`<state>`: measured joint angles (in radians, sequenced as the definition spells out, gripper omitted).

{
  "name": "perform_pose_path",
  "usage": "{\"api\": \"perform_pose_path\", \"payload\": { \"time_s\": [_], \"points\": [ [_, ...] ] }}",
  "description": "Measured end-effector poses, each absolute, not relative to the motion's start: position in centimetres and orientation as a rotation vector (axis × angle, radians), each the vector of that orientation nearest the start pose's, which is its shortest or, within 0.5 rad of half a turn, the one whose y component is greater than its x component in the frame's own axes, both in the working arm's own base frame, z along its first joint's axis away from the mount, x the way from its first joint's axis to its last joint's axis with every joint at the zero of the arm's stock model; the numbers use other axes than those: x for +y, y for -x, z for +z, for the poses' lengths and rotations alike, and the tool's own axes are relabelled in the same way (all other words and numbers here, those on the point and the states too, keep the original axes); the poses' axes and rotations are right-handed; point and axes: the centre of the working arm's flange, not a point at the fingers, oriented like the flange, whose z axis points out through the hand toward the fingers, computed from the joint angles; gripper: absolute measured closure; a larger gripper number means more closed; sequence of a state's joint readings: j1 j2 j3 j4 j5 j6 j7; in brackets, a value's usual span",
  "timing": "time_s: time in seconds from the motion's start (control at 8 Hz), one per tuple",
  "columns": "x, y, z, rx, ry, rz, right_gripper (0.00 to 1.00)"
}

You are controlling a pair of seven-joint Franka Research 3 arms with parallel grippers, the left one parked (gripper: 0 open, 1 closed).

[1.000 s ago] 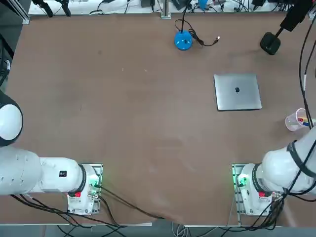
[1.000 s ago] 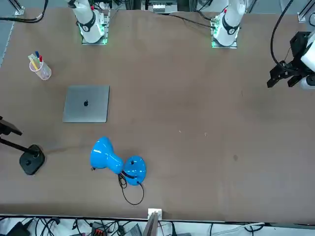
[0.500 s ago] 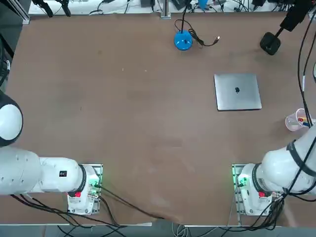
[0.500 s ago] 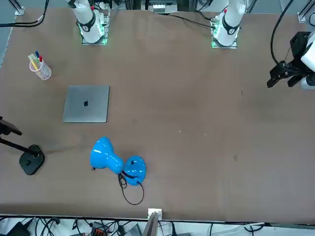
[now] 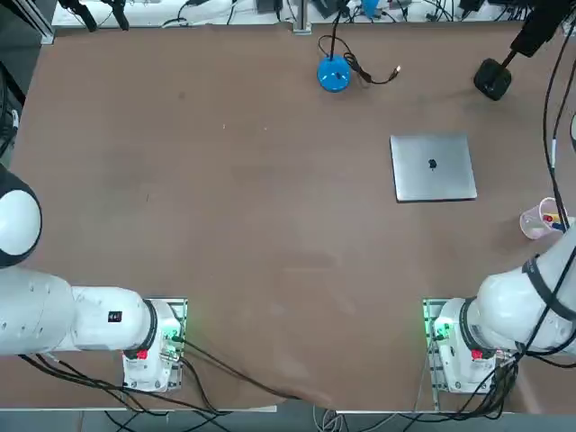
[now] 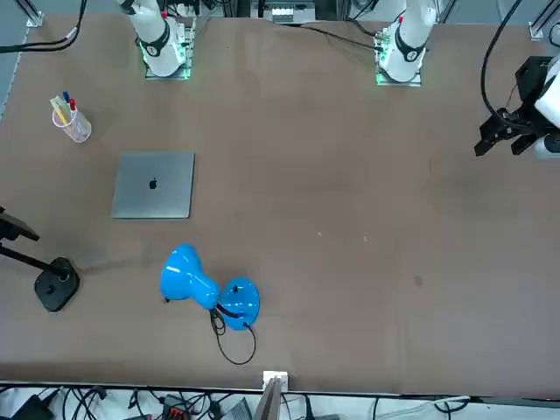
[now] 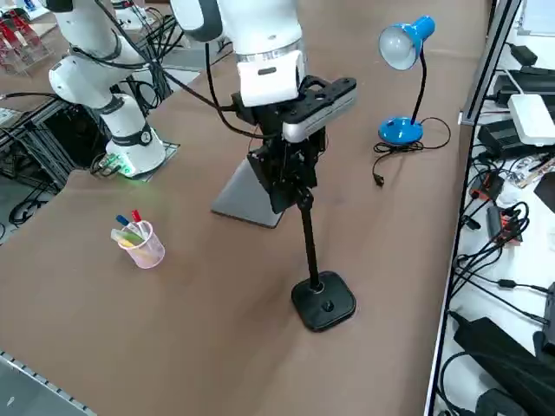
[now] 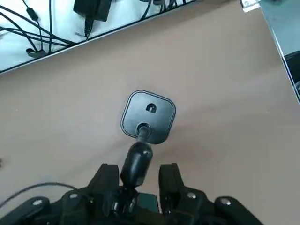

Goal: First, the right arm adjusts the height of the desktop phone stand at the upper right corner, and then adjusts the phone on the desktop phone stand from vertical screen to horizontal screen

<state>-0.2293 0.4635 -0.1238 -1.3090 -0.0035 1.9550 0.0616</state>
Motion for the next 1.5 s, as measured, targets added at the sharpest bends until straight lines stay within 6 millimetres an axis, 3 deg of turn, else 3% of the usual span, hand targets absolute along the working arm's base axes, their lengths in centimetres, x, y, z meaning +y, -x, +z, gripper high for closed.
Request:
{"api": "perform_pose_path", "payload": {
  "time_s": [0.12,0.25,1.0,1.5],
  "points": [
    [-23.1,-67.6,49.4,0.633,3.149,-0.289,0.52],
    [-23.0,-67.7,49.3,0.642,3.145,-0.292,0.70],
    [-22.8,-67.9,49.0,0.758,3.109,-0.298,0.70],
    [-23.0,-68.8,46.1,0.775,3.109,-0.275,0.70]
  ]
}}
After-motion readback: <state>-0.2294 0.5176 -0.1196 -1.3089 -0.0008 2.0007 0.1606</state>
